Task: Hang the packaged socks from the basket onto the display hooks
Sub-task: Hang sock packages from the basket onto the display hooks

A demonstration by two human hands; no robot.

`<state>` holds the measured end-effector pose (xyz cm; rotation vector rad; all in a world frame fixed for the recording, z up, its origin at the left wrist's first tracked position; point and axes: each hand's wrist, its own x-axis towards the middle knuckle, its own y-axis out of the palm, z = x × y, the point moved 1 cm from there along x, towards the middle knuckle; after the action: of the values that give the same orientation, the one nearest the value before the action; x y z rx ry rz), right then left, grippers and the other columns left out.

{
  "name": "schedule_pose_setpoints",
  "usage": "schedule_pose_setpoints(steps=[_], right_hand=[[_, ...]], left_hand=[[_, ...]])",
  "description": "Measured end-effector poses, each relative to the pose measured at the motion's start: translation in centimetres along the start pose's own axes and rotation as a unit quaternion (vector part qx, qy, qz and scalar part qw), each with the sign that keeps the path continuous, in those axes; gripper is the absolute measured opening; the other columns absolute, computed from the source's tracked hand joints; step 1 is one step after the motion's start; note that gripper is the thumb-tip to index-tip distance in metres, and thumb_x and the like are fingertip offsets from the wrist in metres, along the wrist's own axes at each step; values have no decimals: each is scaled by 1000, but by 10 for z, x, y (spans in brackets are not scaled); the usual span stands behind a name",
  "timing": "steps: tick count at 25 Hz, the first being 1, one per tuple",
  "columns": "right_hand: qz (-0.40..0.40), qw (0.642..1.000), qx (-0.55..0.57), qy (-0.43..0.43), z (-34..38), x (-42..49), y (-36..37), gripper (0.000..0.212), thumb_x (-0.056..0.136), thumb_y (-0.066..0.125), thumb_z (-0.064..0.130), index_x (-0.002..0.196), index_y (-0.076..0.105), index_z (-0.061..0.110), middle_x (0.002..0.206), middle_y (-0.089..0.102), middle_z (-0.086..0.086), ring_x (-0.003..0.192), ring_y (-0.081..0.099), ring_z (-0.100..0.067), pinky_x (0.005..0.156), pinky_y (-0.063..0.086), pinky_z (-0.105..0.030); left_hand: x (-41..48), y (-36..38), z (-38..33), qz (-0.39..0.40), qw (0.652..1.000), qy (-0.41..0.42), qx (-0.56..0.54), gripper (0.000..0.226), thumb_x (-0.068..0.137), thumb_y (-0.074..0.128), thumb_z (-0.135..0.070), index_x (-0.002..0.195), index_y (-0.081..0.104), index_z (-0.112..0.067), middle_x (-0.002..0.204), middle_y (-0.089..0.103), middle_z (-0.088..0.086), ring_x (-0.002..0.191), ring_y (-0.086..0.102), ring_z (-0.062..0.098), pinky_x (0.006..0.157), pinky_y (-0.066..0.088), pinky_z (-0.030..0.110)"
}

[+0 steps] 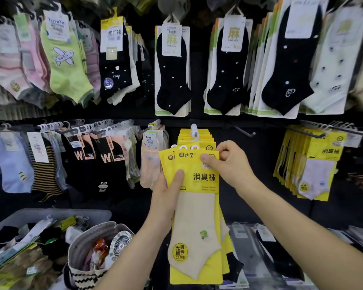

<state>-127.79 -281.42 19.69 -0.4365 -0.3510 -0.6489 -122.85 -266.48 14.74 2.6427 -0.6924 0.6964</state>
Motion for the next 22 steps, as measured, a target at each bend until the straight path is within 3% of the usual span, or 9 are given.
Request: schedule_pose_setpoints(steps=[2,5,9,12,15,17,19,22], right_hand=[[6,1000,10,-1,0,0,-5,28,76,75,27,83,49,20,84,69,-13,75,65,-25,65,52,-35],[31,998,-38,-46,6,7,-12,10,83,67,30,80,60,23,82,65,3,75,58,-15,69,49,-32],[65,990,-105,-75,15,16,-13,8,84,66,23,77,63,26,79,61,6,73,53,-11,71,49,-32],[100,977,-163,-90,19,19,-9,15,86,65,23,72,62,28,75,59,11,70,53,-6,64,45,-25],[90,983,-146,-70,22,27,-9,18,87,63,20,71,61,27,75,65,10,75,61,-7,67,47,-22],[78,987,-132,-48,24,34,-7,17,87,63,19,72,62,25,75,68,8,79,65,-10,73,51,-25],[39,992,-117,-38,27,45,-5,15,87,64,19,72,63,24,77,70,3,83,66,-15,78,53,-31],[-4,995,-100,-30,30,60,-1,13,86,63,17,74,64,21,79,70,1,86,66,-17,81,54,-35]], left_hand=[[1,2,3,1,1000,-3,5,50,96,49,-14,93,59,-63,101,69,-23,97,68,19,86,52,56],[2,1,8,8,1000,4,26,46,95,51,-16,93,59,-61,98,65,-33,92,69,8,84,55,50],[4,-7,20,15,999,-31,10,22,90,55,-25,107,63,-36,104,72,-6,96,69,20,82,57,42],[3,-10,25,28,998,-51,28,39,83,57,-34,115,57,-12,107,71,8,97,68,26,83,56,43],[4,-13,30,26,998,-44,34,33,83,53,-36,109,60,-16,100,73,0,91,70,18,70,56,24],[7,-20,34,20,998,-35,48,24,90,46,-34,105,63,-29,99,73,-9,93,69,11,70,53,17],[8,-31,37,-12,998,-33,54,25,94,44,-30,106,64,-37,99,73,-12,96,68,11,76,54,23],[7,-57,42,-80,994,-59,44,30,87,49,-38,110,61,-22,99,73,0,94,69,24,83,54,43]])
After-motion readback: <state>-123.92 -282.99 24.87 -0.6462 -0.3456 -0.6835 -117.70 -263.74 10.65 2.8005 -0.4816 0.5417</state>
